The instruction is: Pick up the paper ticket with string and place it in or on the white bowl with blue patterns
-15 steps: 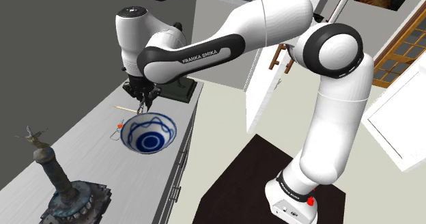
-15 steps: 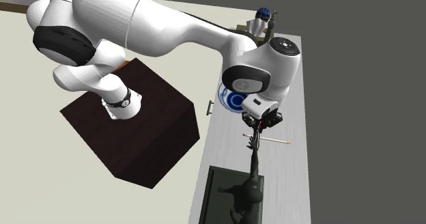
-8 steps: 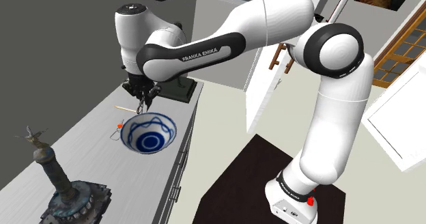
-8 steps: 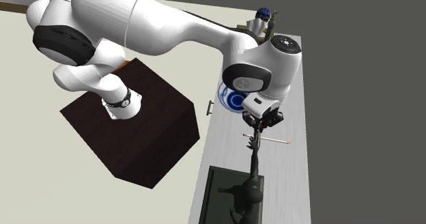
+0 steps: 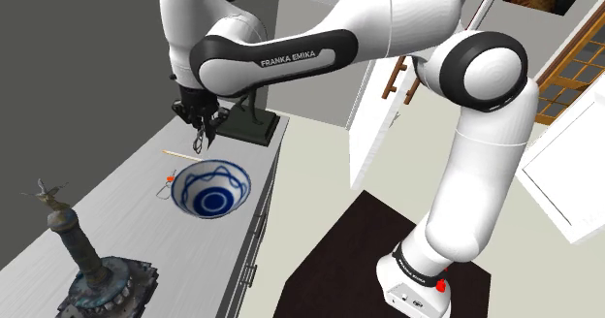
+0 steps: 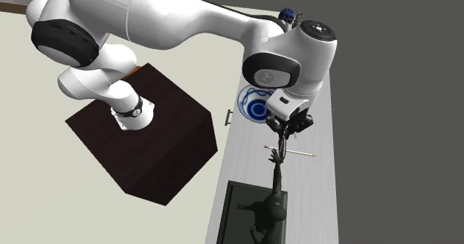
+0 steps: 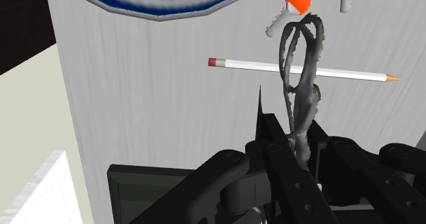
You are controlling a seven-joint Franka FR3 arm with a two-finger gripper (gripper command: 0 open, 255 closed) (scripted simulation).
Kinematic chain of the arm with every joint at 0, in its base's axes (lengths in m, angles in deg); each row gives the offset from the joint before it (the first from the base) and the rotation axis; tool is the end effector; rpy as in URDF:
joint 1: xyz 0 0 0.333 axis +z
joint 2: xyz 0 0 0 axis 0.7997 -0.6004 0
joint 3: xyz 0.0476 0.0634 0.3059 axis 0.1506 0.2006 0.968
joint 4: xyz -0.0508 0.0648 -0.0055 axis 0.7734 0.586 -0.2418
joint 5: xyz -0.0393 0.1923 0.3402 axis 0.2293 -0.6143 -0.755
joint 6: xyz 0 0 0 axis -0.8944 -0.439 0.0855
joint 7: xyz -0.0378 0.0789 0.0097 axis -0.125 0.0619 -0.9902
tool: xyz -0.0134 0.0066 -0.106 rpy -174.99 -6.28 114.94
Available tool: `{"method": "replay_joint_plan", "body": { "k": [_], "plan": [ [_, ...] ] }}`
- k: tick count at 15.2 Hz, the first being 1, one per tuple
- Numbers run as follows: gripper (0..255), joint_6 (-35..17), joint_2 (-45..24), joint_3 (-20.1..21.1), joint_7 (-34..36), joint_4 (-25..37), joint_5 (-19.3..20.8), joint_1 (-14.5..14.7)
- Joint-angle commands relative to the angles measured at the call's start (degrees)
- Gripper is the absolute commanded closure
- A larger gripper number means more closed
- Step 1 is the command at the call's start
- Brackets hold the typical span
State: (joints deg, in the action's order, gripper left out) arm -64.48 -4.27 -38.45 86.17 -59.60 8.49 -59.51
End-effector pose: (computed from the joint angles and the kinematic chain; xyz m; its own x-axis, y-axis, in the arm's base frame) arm 0.5924 0.2608 0.4555 0.6200 -0.7633 0.1816 -0.7739 -0.6331 -0.0186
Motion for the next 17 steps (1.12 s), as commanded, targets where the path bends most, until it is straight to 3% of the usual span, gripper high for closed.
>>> {"method": "replay_joint_plan", "body": {
  "k": [1,17],
  "plan": [
    [255,1.43,0.2,0.11,-0.48,1.33,-0.32,0.04],
    [255,13.17,0.64,0.78,-3.15,13.08,-1.49,1.34]
  ]
}}
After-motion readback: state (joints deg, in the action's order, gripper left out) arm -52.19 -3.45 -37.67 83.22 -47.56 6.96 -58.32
